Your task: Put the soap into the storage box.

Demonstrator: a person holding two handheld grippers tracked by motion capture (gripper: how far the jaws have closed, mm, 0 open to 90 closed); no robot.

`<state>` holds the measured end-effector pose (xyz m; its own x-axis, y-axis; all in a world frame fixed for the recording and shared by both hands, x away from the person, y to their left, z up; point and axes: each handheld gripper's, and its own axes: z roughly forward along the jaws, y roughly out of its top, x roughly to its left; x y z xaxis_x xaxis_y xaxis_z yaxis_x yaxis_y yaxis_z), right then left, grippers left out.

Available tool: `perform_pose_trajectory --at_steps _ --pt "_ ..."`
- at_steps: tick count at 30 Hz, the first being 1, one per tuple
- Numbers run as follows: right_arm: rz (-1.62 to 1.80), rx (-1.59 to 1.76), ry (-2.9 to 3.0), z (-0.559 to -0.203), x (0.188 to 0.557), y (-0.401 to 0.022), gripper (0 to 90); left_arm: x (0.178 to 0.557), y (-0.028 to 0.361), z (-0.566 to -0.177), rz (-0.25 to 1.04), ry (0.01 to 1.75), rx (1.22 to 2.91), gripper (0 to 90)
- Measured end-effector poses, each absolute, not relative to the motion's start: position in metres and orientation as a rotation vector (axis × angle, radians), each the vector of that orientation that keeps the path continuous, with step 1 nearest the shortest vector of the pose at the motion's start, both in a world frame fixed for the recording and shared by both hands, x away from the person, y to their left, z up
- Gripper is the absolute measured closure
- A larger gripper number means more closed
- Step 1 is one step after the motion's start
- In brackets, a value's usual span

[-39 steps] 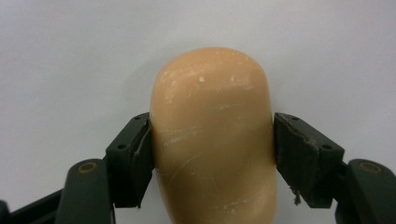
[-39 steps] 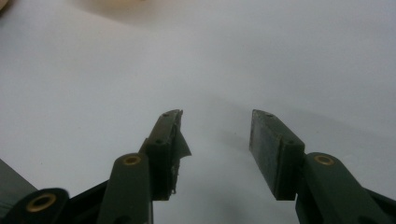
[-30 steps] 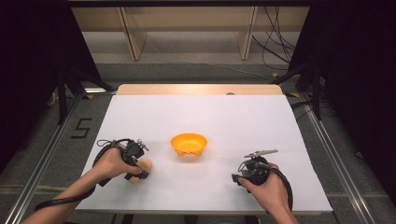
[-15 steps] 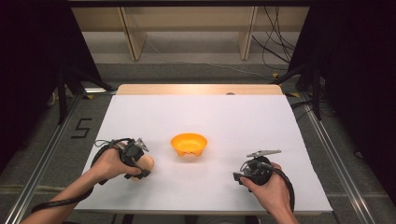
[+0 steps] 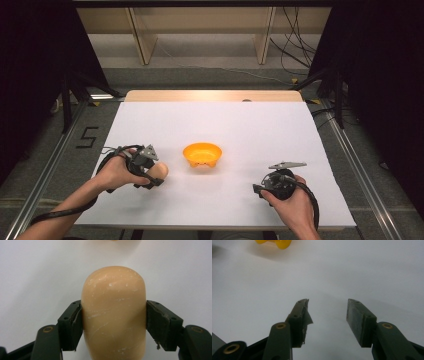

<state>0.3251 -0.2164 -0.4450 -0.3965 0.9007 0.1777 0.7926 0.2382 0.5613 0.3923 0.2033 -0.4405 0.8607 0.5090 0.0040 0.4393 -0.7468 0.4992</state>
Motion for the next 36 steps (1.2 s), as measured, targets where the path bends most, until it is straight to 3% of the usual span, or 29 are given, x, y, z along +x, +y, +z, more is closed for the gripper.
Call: perform_pose_trajectory --at_steps 36 --pt "1.007 1.635 2.334 -0.449 0.317 -0.233 46.0 0.4 0.187 -0.431 0.234 0.483 2.5 33.0"
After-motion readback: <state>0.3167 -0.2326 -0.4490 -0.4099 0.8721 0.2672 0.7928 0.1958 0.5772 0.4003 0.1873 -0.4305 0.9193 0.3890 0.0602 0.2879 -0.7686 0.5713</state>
